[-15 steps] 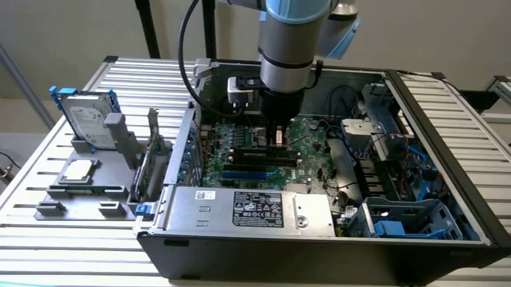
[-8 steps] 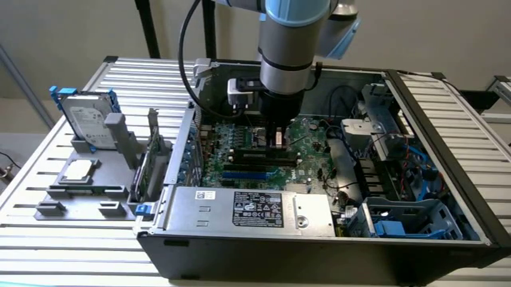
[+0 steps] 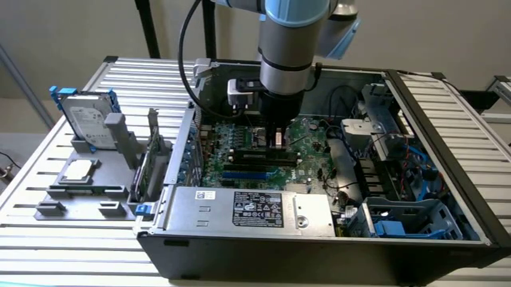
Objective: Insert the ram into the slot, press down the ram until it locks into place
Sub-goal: 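Insert the ram into the slot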
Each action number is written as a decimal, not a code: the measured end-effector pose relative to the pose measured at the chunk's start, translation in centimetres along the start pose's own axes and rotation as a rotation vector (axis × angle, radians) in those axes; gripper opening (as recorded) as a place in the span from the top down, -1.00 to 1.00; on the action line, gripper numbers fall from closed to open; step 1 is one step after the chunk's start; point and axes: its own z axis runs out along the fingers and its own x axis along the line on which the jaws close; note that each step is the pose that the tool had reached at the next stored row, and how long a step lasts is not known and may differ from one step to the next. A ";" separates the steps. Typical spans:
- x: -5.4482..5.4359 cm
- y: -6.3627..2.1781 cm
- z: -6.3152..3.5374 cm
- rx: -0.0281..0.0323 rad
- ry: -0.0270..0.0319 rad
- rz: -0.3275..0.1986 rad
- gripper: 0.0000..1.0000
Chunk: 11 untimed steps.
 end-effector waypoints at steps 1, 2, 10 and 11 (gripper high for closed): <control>-0.1 0.00 0.01 0.0000 0.0001 0.000 0.73; -0.1 -0.01 0.02 0.0001 0.0002 0.000 0.73; -0.3 -0.09 0.03 -0.0002 0.0063 0.001 0.73; -0.3 -0.14 0.04 -0.0001 0.0072 0.001 0.73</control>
